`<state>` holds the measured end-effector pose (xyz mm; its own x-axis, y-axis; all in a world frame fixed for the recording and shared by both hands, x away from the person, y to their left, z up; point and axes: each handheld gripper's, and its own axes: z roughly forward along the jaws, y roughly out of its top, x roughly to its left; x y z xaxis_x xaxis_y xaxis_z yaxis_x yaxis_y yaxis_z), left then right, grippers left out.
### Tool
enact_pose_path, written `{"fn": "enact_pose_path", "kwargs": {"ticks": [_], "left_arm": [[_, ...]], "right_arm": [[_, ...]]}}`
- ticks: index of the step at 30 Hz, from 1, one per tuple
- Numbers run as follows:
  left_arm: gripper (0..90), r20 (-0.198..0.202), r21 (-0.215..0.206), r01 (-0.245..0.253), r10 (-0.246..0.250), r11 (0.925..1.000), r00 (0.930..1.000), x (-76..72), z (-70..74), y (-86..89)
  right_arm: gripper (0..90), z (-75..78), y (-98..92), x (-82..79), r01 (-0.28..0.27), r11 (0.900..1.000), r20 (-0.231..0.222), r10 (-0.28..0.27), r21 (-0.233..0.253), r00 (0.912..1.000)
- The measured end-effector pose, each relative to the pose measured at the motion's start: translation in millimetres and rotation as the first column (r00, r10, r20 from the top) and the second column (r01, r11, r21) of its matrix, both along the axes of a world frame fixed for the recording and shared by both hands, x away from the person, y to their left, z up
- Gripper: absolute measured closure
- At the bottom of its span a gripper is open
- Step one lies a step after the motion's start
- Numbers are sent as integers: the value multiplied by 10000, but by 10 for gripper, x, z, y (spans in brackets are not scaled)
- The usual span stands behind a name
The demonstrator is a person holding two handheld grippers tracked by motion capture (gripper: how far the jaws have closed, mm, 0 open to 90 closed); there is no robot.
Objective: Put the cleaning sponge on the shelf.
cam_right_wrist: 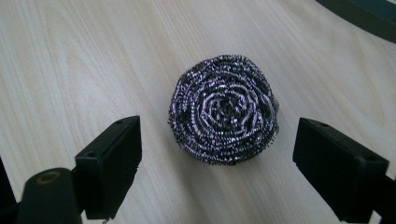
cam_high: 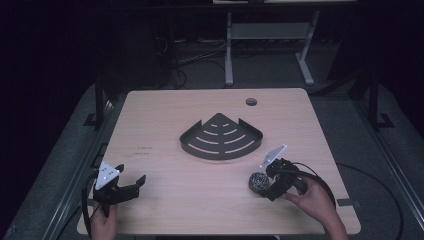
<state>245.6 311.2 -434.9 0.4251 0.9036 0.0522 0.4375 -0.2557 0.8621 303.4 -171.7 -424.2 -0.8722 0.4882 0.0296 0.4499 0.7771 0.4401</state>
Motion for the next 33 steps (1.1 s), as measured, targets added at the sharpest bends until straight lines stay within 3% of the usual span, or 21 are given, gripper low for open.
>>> {"fn": "enact_pose_path", "kwargs": {"ticks": [16,25,26,33], "left_arm": [[138,-15,23,40,-40,10000,10000,2,1,-12],[138,2,40,37,-37,10000,10000,5,2,-12],[138,5,41,39,-39,10000,10000,5,2,-12],[138,66,1,-21,21,10000,10000,-1,14,-1]], "right_arm": [[161,-90,125,113,-115,9985,-314,98,-531,9995],[228,-176,197,171,-257,9956,-566,207,-902,9982],[280,-181,205,178,-265,9951,-618,206,-955,9979],[331,-157,222,185,-423,9938,-692,353,-1024,9970]]}}
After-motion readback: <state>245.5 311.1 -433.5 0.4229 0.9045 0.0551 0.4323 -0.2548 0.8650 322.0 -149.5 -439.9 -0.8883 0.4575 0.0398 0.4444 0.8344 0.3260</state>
